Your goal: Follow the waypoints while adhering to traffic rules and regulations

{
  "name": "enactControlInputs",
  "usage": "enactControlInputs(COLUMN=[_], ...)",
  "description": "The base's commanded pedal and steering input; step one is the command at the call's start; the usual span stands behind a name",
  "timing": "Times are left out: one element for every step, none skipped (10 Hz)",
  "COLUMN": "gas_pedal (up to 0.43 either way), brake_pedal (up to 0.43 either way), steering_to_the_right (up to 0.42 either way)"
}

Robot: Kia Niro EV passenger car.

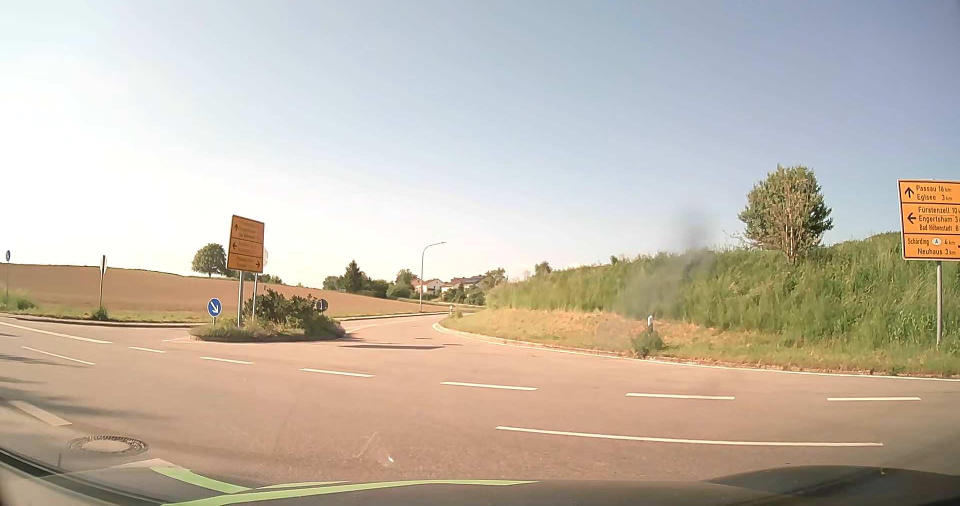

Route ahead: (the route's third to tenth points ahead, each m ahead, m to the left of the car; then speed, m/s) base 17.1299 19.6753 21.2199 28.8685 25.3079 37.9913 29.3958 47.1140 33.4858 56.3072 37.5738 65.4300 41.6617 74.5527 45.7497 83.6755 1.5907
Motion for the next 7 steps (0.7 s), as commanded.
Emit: enactControlInputs(gas_pedal=[0.000, 0.000, 0.000, 0.000, 0.000, 0.000, 0.000], brake_pedal=[0.244, 0.244, 0.238, 0.232, 0.226, 0.201, 0.189], steering_to_the_right=[0.018, 0.011, 0.007, 0.003, -0.003, -0.007, -0.010])
